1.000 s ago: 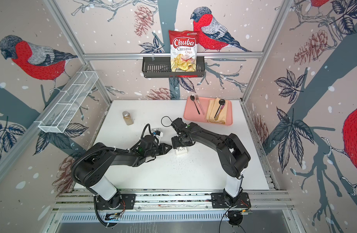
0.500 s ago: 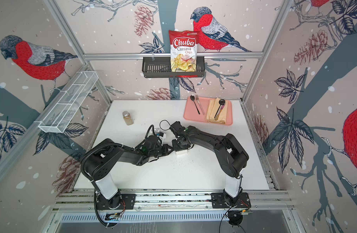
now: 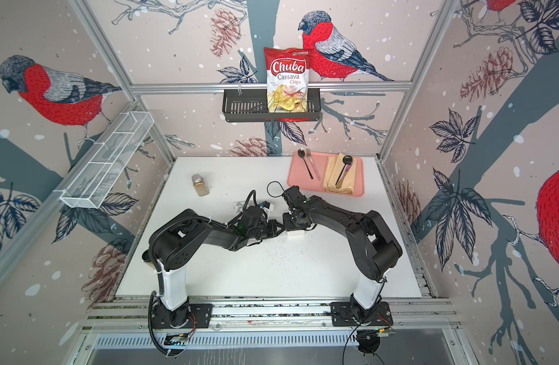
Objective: Take the necklace out of the lift-off lid jewelry box
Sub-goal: Move the jewelry box to the center of the board, then pick up the jewelry box from the center of the board.
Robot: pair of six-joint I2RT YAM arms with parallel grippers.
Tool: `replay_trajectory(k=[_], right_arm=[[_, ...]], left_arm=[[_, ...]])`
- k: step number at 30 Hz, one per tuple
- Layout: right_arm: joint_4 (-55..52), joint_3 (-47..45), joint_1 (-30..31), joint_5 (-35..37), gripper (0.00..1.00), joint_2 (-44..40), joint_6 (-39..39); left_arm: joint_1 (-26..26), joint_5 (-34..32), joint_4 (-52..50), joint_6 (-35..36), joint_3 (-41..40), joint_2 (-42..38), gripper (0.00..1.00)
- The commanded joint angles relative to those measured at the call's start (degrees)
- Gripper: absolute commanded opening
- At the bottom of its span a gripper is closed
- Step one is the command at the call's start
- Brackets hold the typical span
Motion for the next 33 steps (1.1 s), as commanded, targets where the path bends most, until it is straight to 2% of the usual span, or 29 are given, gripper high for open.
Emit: replay_trajectory(k=[1,4,8,11,17,22,24,28,30,33], right_arm=[[-2.1,-1.6,-3.2,2.0,0.40,-1.2,-2.5],[-3.0,-1.6,-5.8,3.2,0.42,-3.4,-3.2],[-5.5,1.3,-7.7,4.4,0.47,-6.0,-4.0],[-7.7,4.7,-7.9,5.5,0.52,-6.8,-4.2],[-7.6,11.8,-5.1,6.8,0.73,-4.7,-0.4],[-8.4,24.6,2.5,8.4,0.79,6.4,2.7],[-9.1,31.8,5.6,8.7,0.82,12.5,4.1],[-12.9,49.6,11.5,10.8,0.83,26.4,6.0],[-15.2,58.3,13.3,10.9,0.84,32.9,7.0],[-18.4,69.6,15.1,11.5,0.85,42.1,8.0]], left_arm=[[-1.5,0.4,-0.2,-0.4,5.6,3.2,0.12],[-2.2,-0.9,-3.4,0.6,10.6,5.2,0.12],[-2.0,-3.3,-11.0,4.9,14.3,3.4,0.21],[-1.3,-5.9,-18.4,9.9,15.5,-0.7,0.27],[3.8,-13.9,-30.9,19.0,12.8,-13.9,0.37],[12.8,-20.0,-37.0,22.8,6.0,-25.2,0.53],[18.1,-18.5,-37.0,22.7,1.9,-29.0,0.59],[29.3,-11.1,-34.9,21.4,-7.4,-35.6,0.62],[32.3,-9.9,-34.5,21.6,-10.8,-38.3,0.62],[33.9,-9.9,-34.2,21.9,-14.8,-41.6,0.64]])
